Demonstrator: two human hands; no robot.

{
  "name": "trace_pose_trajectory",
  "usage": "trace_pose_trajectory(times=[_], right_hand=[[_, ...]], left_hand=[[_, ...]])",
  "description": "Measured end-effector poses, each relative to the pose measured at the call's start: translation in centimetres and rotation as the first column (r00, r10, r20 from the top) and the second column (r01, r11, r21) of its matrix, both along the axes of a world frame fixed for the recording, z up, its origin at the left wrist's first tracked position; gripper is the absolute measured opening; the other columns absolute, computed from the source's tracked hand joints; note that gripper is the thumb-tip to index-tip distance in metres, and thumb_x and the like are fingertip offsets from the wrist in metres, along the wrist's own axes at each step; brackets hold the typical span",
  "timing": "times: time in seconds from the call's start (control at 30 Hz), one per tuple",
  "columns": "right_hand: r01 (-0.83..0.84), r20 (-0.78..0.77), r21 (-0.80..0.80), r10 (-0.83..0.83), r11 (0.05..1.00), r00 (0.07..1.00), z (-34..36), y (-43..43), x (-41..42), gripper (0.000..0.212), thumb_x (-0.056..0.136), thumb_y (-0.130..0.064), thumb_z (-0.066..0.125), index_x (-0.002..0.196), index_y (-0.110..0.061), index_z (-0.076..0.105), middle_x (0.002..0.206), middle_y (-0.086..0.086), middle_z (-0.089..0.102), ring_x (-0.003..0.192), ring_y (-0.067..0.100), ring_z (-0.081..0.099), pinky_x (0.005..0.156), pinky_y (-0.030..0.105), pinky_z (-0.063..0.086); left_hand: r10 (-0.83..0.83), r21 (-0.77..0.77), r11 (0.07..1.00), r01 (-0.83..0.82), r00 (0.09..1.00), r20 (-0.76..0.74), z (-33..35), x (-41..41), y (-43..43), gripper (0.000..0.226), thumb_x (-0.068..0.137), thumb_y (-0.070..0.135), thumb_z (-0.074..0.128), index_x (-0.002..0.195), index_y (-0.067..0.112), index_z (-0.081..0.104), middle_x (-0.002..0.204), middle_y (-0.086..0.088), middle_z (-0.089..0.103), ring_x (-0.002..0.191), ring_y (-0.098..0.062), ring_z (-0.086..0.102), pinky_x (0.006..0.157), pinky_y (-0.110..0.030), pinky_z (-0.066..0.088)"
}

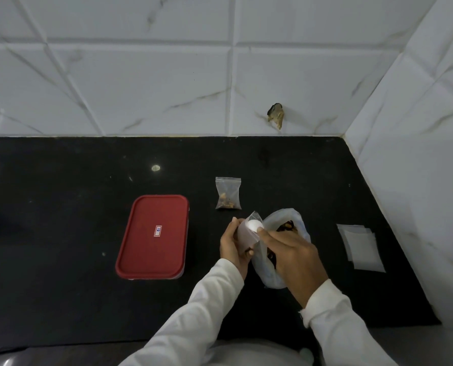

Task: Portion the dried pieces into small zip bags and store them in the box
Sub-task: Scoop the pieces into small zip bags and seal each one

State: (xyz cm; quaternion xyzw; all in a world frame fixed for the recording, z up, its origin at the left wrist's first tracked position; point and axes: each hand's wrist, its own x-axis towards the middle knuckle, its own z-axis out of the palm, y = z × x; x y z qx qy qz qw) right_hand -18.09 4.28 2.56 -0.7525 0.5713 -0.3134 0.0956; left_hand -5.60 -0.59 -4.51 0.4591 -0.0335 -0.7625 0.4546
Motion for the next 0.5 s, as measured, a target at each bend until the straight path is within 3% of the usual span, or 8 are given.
trace_pose_trajectory(times=[0.1, 0.17, 0.23, 0.3, 0.33, 0.4, 0.43, 0.5], right_hand=[[-0.041, -0.002, -0.063, 0.041, 0.997, 0.999, 0.4, 0.4, -0.3, 0.056, 0.103, -0.029, 0.015, 0.115, -0.011, 0.066, 0.106, 0.001, 0.071, 0.105, 0.009, 0.057, 0.098, 0.007, 0.032], [-0.011, 0.098, -0.027, 0.014, 1.0, 0.995, 0.8, 0.5, -0.4, 0.048, 0.103, -0.038, 0.017, 0.117, -0.021, 0.061, 0.1, -0.015, 0.069, 0.106, -0.002, 0.056, 0.094, 0.005, 0.036], [0.116, 0.219, -0.056, -0.101, 0.992, 0.971, 0.2, 0.2, -0.7, 0.042, 0.101, -0.049, 0.021, 0.122, -0.032, 0.053, 0.096, -0.03, 0.063, 0.106, -0.023, 0.047, 0.087, 0.009, 0.045], [0.205, 0.315, -0.074, -0.172, 0.976, 0.934, 0.1, 0.1, -1.3, 0.027, 0.1, -0.047, 0.036, 0.119, -0.052, 0.054, 0.106, -0.035, 0.062, 0.096, -0.029, 0.048, 0.07, 0.015, 0.052], [0.243, 0.314, -0.064, -0.211, 0.968, 0.926, 0.1, 0.0, -2.0, 0.027, 0.098, -0.033, 0.05, 0.115, -0.053, 0.057, 0.105, -0.03, 0.065, 0.089, -0.022, 0.054, 0.07, 0.01, 0.051], [0.267, 0.218, 0.065, -0.275, 0.961, 0.936, 0.4, 0.2, -3.6, 0.04, 0.087, -0.001, 0.064, 0.112, -0.031, 0.069, 0.101, -0.004, 0.073, 0.089, -0.002, 0.061, 0.077, 0.004, 0.045], [0.288, 0.167, 0.155, -0.312, 0.945, 0.935, 0.3, 0.2, -4.3, 0.036, 0.085, 0.004, 0.063, 0.11, -0.019, 0.073, 0.099, 0.004, 0.074, 0.09, 0.01, 0.064, 0.079, 0.009, 0.043], [0.31, 0.055, 0.259, -0.335, 0.915, 0.941, -0.1, 0.4, -5.5, 0.029, 0.085, 0.003, 0.062, 0.108, -0.011, 0.074, 0.096, 0.009, 0.074, 0.09, 0.025, 0.068, 0.079, 0.024, 0.047]], left_hand=[[-0.006, 0.03, 1.0, 0.006, 1.0, 0.003, -0.2, -0.1, 0.0, 0.056, 0.089, 0.052, 0.061, 0.124, 0.009, 0.067, 0.103, -0.012, 0.067, 0.062, -0.016, 0.063, 0.042, -0.021, 0.042], [-0.012, 0.033, 0.999, 0.012, 1.0, 0.007, -0.2, -0.1, -0.1, 0.058, 0.088, 0.053, 0.062, 0.125, 0.009, 0.066, 0.106, -0.011, 0.068, 0.068, -0.017, 0.064, 0.043, -0.021, 0.043], [-0.01, 0.052, 0.999, 0.01, 1.0, -0.003, -0.2, -0.1, -0.1, 0.057, 0.087, 0.052, 0.063, 0.125, 0.009, 0.066, 0.106, -0.011, 0.067, 0.068, -0.017, 0.063, 0.043, -0.021, 0.043], [-0.01, 0.077, 0.997, 0.011, 1.0, -0.014, -0.3, -0.1, -0.1, 0.053, 0.088, 0.051, 0.063, 0.124, 0.012, 0.068, 0.105, -0.01, 0.069, 0.068, -0.017, 0.063, 0.043, -0.021, 0.043], [-0.016, 0.09, 0.996, 0.017, 1.0, -0.019, -0.3, -0.3, 0.0, 0.052, 0.088, 0.051, 0.063, 0.123, 0.013, 0.068, 0.106, -0.01, 0.069, 0.068, -0.017, 0.063, 0.044, -0.021, 0.043], [-0.006, 0.1, 0.995, 0.009, 1.0, -0.024, -0.6, -0.1, 0.0, 0.051, 0.089, 0.051, 0.062, 0.123, 0.014, 0.069, 0.105, -0.009, 0.07, 0.068, -0.017, 0.064, 0.045, -0.022, 0.044], [0.003, 0.098, 0.995, -0.001, 1.0, -0.023, -0.7, 0.0, 0.0, 0.051, 0.089, 0.051, 0.062, 0.123, 0.014, 0.069, 0.103, -0.008, 0.07, 0.066, -0.016, 0.063, 0.045, -0.022, 0.044], [0.009, 0.101, 0.995, -0.007, 1.0, -0.022, -0.7, -0.1, 0.1, 0.05, 0.089, 0.05, 0.062, 0.124, 0.014, 0.069, 0.094, -0.006, 0.07, 0.059, -0.014, 0.061, 0.043, -0.022, 0.042]])
